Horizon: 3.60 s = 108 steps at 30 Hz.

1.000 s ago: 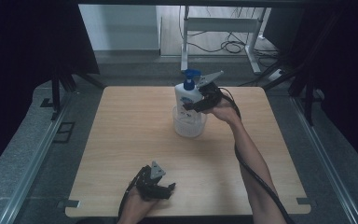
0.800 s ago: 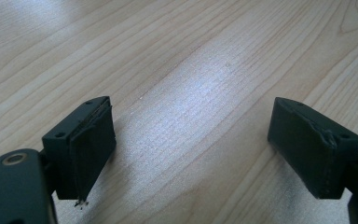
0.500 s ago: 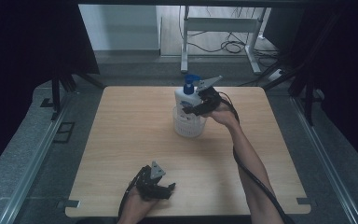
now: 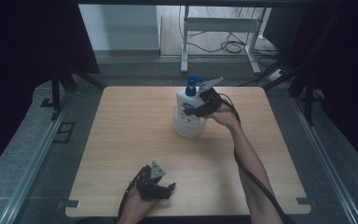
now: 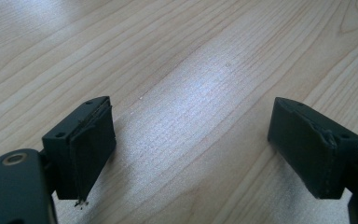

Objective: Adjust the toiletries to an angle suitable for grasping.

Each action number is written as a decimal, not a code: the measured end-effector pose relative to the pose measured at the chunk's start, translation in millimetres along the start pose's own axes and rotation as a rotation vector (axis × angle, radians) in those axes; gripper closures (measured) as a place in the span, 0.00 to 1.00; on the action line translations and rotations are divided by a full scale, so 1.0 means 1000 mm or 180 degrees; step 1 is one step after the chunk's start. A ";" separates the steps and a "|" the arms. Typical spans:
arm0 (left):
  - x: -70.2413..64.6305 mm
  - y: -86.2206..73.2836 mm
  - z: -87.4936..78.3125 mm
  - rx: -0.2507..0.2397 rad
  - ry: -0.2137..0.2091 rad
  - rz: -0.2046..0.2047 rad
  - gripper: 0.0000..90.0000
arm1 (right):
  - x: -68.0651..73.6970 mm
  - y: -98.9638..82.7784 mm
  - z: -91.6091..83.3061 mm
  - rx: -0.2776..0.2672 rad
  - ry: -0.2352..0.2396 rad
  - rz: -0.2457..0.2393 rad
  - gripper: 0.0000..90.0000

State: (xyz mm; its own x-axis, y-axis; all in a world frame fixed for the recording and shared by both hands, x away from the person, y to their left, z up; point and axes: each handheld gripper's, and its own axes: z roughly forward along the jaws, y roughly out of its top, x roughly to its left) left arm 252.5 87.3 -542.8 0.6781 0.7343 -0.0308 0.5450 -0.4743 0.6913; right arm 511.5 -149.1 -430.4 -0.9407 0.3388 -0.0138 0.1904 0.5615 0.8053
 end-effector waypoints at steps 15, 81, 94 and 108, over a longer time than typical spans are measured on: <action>0.000 0.000 0.000 0.0005 0.0003 0.0006 0.16 | 0.001 -0.002 -0.005 -0.0152 -0.0073 0.0023 0.26; 0.000 0.000 0.000 0.0006 0.0001 0.0022 0.16 | 0.039 -0.002 -0.051 -0.0016 -0.0463 -0.0007 0.00; 0.000 0.000 0.000 0.0005 0.0005 0.0017 0.16 | 0.049 -0.010 -0.061 -0.0025 -0.0525 0.0015 0.00; 0.000 0.000 0.000 0.0003 0.0008 0.0011 0.16 | 0.059 -0.017 -0.070 -0.0014 -0.0537 0.0035 0.00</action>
State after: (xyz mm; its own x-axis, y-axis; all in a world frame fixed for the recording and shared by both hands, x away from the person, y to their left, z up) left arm 252.7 87.2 -542.9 0.6787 0.7339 -0.0266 0.5431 -0.4773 0.6909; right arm 433.0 -191.4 -403.3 -0.8781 0.4671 -0.1041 0.1988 0.5539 0.8085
